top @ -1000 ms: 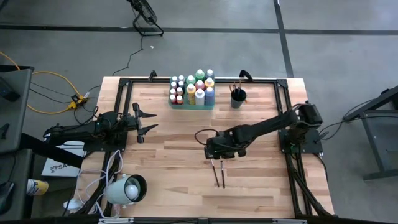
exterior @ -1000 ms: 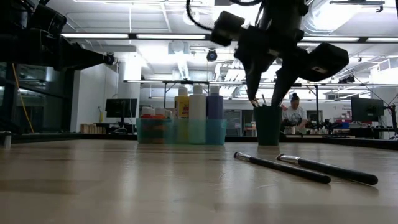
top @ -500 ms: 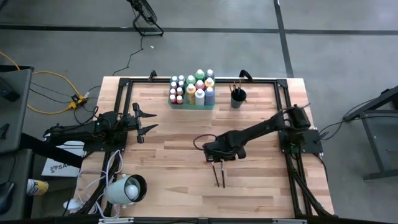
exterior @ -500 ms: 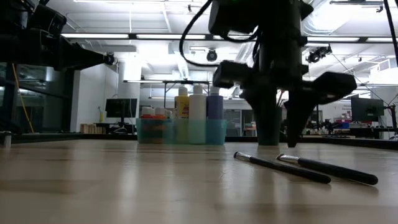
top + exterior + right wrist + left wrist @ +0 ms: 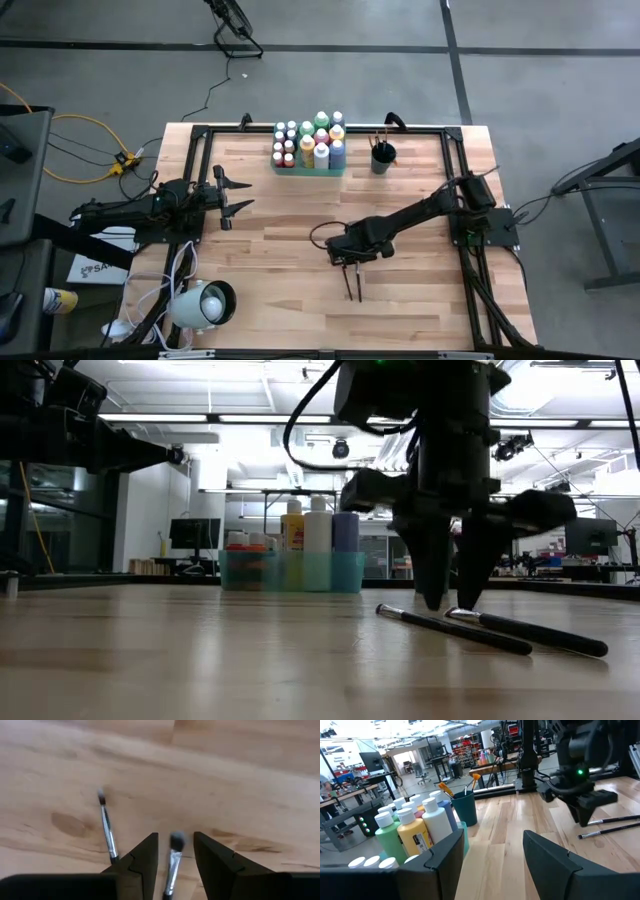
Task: Pick & Place Paint Supplies
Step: Put the silver paint brush into the green cup
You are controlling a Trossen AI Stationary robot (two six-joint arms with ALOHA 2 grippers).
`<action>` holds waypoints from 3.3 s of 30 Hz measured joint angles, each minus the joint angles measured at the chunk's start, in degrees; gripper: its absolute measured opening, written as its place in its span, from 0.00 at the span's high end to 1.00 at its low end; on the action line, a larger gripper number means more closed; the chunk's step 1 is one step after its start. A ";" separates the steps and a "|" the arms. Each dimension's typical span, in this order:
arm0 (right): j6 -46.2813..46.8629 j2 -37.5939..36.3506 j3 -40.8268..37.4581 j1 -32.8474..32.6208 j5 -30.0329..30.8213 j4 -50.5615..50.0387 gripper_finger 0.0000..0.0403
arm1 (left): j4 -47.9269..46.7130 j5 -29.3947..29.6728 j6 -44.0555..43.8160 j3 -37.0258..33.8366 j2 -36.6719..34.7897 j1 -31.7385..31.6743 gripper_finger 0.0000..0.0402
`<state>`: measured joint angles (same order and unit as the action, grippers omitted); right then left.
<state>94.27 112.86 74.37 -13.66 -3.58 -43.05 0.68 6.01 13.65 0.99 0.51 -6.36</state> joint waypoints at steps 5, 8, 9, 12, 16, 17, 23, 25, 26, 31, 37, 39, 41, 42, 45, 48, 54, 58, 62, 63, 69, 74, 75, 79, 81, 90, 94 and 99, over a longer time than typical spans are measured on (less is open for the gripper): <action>-0.14 1.82 0.98 -1.12 -0.99 1.75 0.73 | 0.00 -0.01 0.02 0.01 0.01 -0.01 0.51; 0.04 3.07 1.57 -1.30 -0.85 1.31 0.73 | -0.01 -0.07 0.02 0.00 0.06 0.00 0.51; 0.03 3.32 1.60 -1.30 -0.85 1.27 0.73 | -0.01 -0.09 0.02 -0.01 0.11 0.01 0.51; 0.45 4.10 1.60 -1.15 -0.91 1.07 0.73 | -0.03 -0.12 0.00 0.00 0.12 -0.01 0.51; 0.45 4.57 1.58 -0.74 -1.49 0.62 0.77 | -0.03 -0.12 0.01 0.00 0.12 0.01 0.51; 0.44 4.63 1.57 -0.50 -1.49 0.46 0.79 | -0.02 -0.12 0.00 0.00 0.12 0.00 0.51; 0.42 4.70 1.49 -0.23 -1.74 -0.23 0.96 | -0.02 -0.10 0.02 0.00 0.12 0.01 0.51; 0.43 4.70 1.46 -0.23 -1.67 -0.30 0.97 | -0.02 -0.10 0.01 -0.01 0.12 0.01 0.51; 0.43 4.64 1.46 -0.23 -1.55 -0.33 0.98 | -0.02 -0.10 0.00 0.01 0.12 0.01 0.51; 1.59 1.04 1.11 -0.48 5.24 -2.68 0.99 | -0.01 -0.10 0.00 0.01 0.12 0.01 0.51; 1.50 -9.55 1.20 0.27 25.60 -10.74 0.99 | -0.01 -0.07 0.00 0.00 0.12 0.00 0.51; 1.16 -13.37 1.18 0.29 33.97 -12.80 0.99 | -0.02 -0.07 0.02 -0.01 0.12 0.00 0.51; -0.55 -17.31 1.18 0.49 44.11 -13.99 0.99 | -0.02 -0.05 0.02 0.00 0.11 0.00 0.51; -1.52 -19.23 1.19 0.90 48.96 -14.63 0.99 | -0.01 -0.05 0.02 0.01 0.10 -0.01 0.51; -5.19 -23.71 1.22 3.14 61.75 -17.20 0.99 | -0.01 -0.05 0.02 0.00 0.10 0.00 0.51; -10.28 -26.10 1.22 6.33 69.44 -19.31 0.99 | -0.01 -0.07 0.02 0.00 0.10 0.00 0.51; -17.63 -27.08 1.21 14.03 77.07 -20.57 0.99 | -0.01 -0.05 0.01 0.00 0.10 0.01 0.51; -18.13 -27.11 -0.05 19.05 79.90 -20.49 0.99 | -0.01 -0.06 0.01 0.00 0.10 0.00 0.51; -16.31 -27.11 -2.95 23.30 79.97 -17.75 0.99 | -0.01 -0.07 0.00 -0.01 0.10 -0.01 0.51; -16.27 -27.11 -3.83 24.08 79.94 -16.21 0.99 | -0.01 -0.06 0.01 0.00 0.10 -0.01 0.51; -20.54 -27.11 -8.10 26.75 79.50 -6.01 0.99 | -0.01 -0.05 0.00 -0.01 0.10 0.01 0.51; -27.74 -27.13 -12.31 28.46 76.46 4.84 0.99 | -0.01 -0.07 0.02 0.00 0.10 -0.01 0.51; -29.60 -27.13 -13.22 28.72 75.85 7.09 0.99 | -0.01 -0.07 0.02 0.01 0.10 0.01 0.51; -36.68 -27.13 -16.27 29.22 73.12 15.66 0.99 | -0.01 -0.07 0.00 -0.01 0.10 -0.01 0.51; -40.26 -27.15 -17.39 29.38 71.50 19.56 0.99 | -0.01 -0.07 0.00 -0.01 0.10 -0.01 0.51; -51.48 -27.15 -18.27 29.95 67.50 22.32 0.86 | -0.01 -0.07 0.01 0.00 0.10 0.01 0.51; -53.34 -27.15 -18.25 29.95 67.48 23.72 0.75 | -0.01 -0.07 0.01 0.00 0.10 0.00 0.51; -58.63 -27.69 -18.21 29.95 65.33 28.16 0.60 | -0.01 -0.07 0.02 -0.01 0.10 -0.01 0.51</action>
<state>35.64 85.17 56.16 16.29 61.75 -14.89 0.67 5.93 13.67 0.97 0.60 -6.37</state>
